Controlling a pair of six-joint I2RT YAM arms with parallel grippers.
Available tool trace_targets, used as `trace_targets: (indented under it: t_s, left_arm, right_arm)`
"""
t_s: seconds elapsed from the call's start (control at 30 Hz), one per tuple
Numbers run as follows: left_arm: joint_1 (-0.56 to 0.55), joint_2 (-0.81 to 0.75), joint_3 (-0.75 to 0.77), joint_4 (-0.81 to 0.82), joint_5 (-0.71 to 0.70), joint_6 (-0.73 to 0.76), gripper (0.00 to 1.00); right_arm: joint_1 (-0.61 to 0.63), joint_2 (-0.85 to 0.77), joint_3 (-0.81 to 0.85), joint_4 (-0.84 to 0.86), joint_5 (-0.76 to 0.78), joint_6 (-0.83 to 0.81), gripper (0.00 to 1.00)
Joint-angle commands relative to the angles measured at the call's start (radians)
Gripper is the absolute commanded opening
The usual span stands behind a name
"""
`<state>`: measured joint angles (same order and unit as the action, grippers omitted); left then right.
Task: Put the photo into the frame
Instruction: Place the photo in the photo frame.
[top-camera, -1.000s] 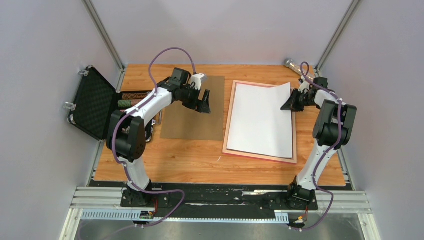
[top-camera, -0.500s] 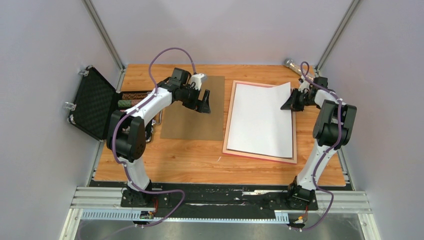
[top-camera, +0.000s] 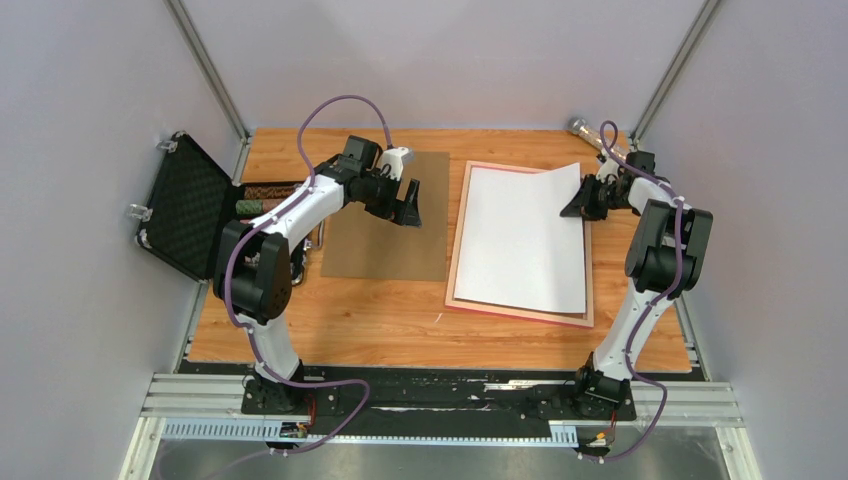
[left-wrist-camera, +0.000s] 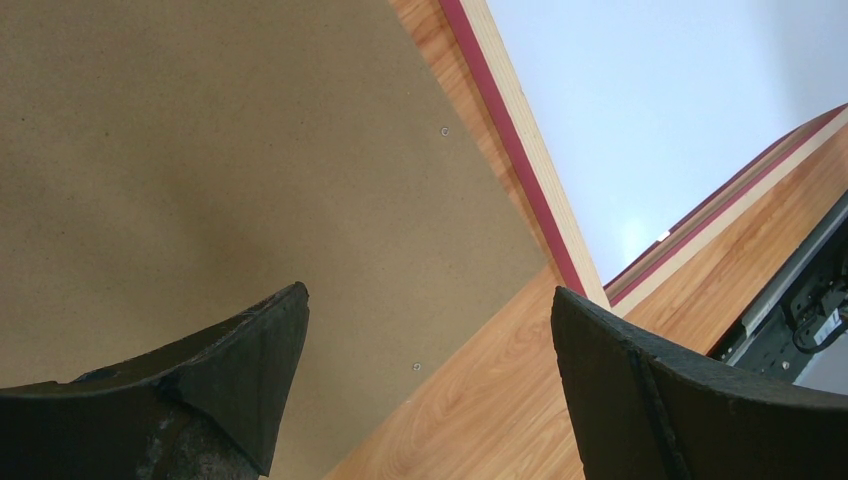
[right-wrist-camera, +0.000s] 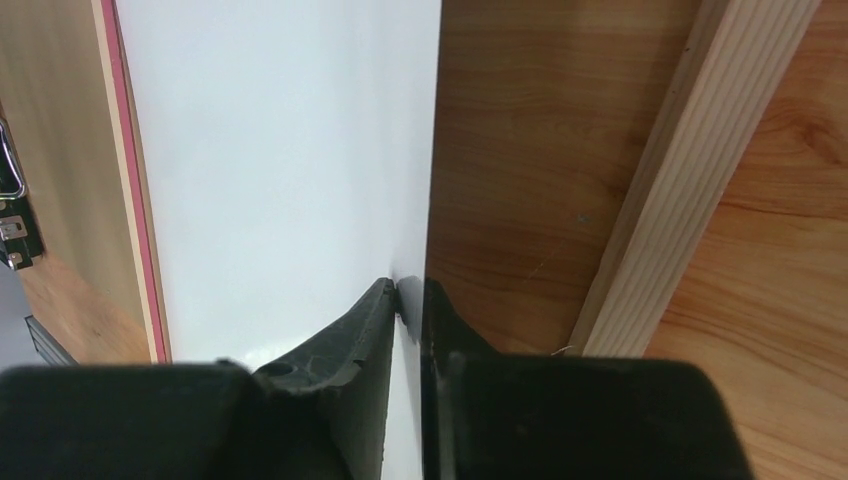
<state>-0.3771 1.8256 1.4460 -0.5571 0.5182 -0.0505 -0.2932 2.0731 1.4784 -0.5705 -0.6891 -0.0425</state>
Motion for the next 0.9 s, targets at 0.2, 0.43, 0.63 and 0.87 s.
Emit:
trace_targets:
  t_s: [0.2,0.43,0.63,0.87]
  left_arm:
    - [0.003,-0.003,-0.006,0.022,0.013,0.008,0.98]
    - [0.003,-0.005,-0.004,0.019,0.013,0.008,0.98]
    - [0.003,-0.007,-0.003,0.016,0.014,0.009,0.98]
    - [0.003,-0.012,-0.004,0.014,0.014,0.008,0.98]
  right_arm:
    - [0.005,-0.019,0.022,0.016,0.022,0.006,0.37]
    - [0.005,-0.037,0.016,0.016,0.041,0.009,0.48]
    - [0.005,-0.06,-0.008,0.015,0.075,0.004,0.51]
    - [0.006,-0.09,-0.022,0.015,0.122,0.0,0.53]
